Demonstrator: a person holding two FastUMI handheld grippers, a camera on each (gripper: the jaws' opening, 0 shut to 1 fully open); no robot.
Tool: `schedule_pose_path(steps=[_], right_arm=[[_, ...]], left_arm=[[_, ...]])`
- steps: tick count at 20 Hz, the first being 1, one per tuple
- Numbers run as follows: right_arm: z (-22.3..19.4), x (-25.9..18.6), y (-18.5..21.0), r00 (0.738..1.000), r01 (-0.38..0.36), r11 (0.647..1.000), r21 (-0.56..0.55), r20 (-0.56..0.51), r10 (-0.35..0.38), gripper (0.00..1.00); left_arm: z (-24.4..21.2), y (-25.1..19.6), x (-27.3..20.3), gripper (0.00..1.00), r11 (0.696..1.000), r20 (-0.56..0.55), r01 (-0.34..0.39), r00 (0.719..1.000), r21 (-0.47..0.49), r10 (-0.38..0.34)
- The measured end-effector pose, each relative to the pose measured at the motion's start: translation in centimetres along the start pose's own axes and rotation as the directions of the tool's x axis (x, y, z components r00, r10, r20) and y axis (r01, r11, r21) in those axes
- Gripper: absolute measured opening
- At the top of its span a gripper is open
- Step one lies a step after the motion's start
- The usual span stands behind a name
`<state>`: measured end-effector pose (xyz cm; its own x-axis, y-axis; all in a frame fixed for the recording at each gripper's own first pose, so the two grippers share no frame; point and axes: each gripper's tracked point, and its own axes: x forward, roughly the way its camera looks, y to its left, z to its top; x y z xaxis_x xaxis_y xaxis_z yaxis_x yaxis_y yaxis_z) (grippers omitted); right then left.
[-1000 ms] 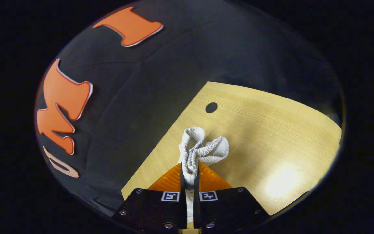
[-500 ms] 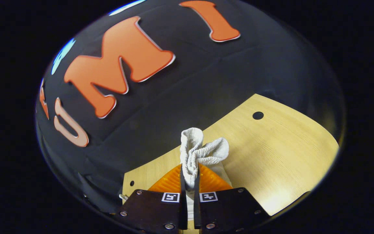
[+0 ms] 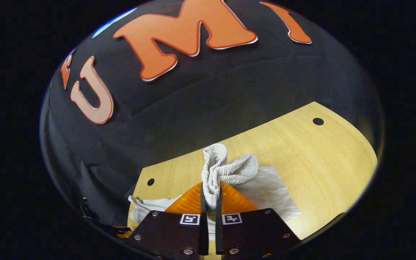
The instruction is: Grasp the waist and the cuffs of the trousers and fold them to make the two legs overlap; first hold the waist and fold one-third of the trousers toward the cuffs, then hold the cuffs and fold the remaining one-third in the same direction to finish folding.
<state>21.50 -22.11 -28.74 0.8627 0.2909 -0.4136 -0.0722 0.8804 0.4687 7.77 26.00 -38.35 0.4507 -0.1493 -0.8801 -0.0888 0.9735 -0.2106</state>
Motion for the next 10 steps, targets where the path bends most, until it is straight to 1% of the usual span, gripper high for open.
schedule_pose_path(steps=[2,3,6,7,8,9,10], right_arm=[[0.2,-0.1,-0.2,1.000,0.005,0.997,-0.081,-0.027,-0.007,0.07],[0.4,-0.4,-0.5,0.999,0.020,0.993,-0.118,-0.043,-0.025,0.08],[0.7,-0.7,-0.7,0.995,0.034,0.973,-0.228,-0.081,-0.054,0.08],[0.9,-0.9,-0.9,0.994,0.036,0.967,-0.251,-0.095,-0.062,0.08],[0.8,-0.9,-0.8,0.992,0.030,0.962,-0.271,-0.110,-0.062,0.08],[0.7,-0.9,-1.0,0.990,0.024,0.959,-0.284,-0.129,-0.063,0.08],[0.3,-0.9,-1.0,0.987,0.010,0.954,-0.301,-0.147,-0.057,0.11]], left_arm=[[-0.4,0.4,0.3,0.99,0.999,-0.007,0.019,1.000,-0.039,-0.019],[-0.6,0.8,0.4,1.00,0.998,-0.009,0.024,1.000,-0.056,-0.025],[-0.6,1.2,0.7,0.99,0.991,0.000,0.059,0.998,-0.120,-0.059],[-0.2,1.2,0.7,1.00,0.985,0.013,0.079,0.997,-0.151,-0.078],[-0.1,1.3,0.8,0.99,0.976,0.024,0.106,0.994,-0.190,-0.103],[0.1,1.2,1.1,0.97,0.963,0.032,0.133,0.991,-0.234,-0.129],[0.0,1.2,1.4,0.99,0.946,0.044,0.161,0.987,-0.282,-0.155]])
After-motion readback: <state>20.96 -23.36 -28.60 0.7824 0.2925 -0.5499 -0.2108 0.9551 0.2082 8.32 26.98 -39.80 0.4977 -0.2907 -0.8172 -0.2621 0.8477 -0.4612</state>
